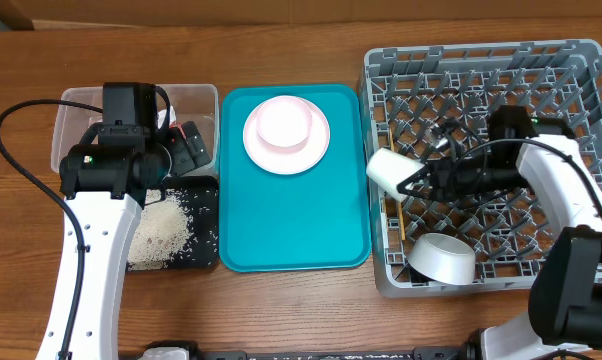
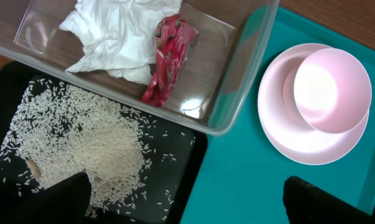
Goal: Sort waste into correct bins and load items into the dishwasher
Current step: 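Lower the cup into the rack and release it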
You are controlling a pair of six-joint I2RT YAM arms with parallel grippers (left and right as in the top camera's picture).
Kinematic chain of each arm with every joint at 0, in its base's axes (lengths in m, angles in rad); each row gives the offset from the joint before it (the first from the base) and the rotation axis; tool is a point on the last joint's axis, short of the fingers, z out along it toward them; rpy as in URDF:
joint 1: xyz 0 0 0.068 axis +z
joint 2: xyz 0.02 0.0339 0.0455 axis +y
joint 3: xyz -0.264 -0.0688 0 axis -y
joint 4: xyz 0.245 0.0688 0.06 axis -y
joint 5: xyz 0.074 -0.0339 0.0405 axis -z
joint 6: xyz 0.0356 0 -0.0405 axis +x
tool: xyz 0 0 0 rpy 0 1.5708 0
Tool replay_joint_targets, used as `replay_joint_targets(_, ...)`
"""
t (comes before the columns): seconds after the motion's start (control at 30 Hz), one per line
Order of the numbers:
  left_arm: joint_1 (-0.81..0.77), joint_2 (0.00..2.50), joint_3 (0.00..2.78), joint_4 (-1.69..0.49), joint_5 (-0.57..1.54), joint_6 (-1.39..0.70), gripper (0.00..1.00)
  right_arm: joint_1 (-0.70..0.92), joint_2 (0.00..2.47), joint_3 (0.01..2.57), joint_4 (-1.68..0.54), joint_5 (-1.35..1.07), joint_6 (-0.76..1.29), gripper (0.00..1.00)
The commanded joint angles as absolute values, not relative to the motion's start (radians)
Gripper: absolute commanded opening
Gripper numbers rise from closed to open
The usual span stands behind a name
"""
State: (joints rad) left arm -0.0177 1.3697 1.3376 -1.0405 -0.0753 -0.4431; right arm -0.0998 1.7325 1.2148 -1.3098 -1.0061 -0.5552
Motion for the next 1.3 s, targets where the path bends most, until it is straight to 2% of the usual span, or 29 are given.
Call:
replay_joint_targets(0.0, -0.014, 1.369, 1.352, -1.039, -0.078, -0.442, 1.00, -0.120, 1.730, 1.211, -1.327, -0.916, -0.550, 0.04)
replay_joint_targets(0.3, -0.014, 1.369, 1.352, -1.039, -0.078, -0.442, 1.00, -0.122, 1.730, 1.211, -1.360, -0.896, -0.551, 0.04)
replay_joint_targets(0.53, -0.014, 1.369, 1.352, -1.039, -0.078, -0.442, 1.00, -0.115, 1.730, 1.204, -1.337, -1.076, -0.661, 0.04)
replay_joint_targets(0.8, -0.014, 1.369, 1.352, -1.039, -0.078, -0.442, 1.00, -0.112, 1.731, 1.121, -1.206, -1.084, -0.666, 0.04)
replay_joint_targets(0.9, -0.014, 1.369, 1.352, -1.039, -0.078, -0.442, 1.00, -0.113, 1.731, 1.080, -1.164, -1.082, -0.654, 0.04)
replay_joint_targets(1.03, -0.014, 1.369, 1.352, -1.039, -0.078, -0.442, 1.00, -0.126, 1.730, 1.087, -1.231, -1.066, -0.644, 0.04)
replay_joint_targets(1.27, -0.014, 1.369, 1.352, -1.039, -0.078, -0.442, 1.00, -0.193, 1.728, 1.095, -1.280, -1.007, -0.508, 0.04)
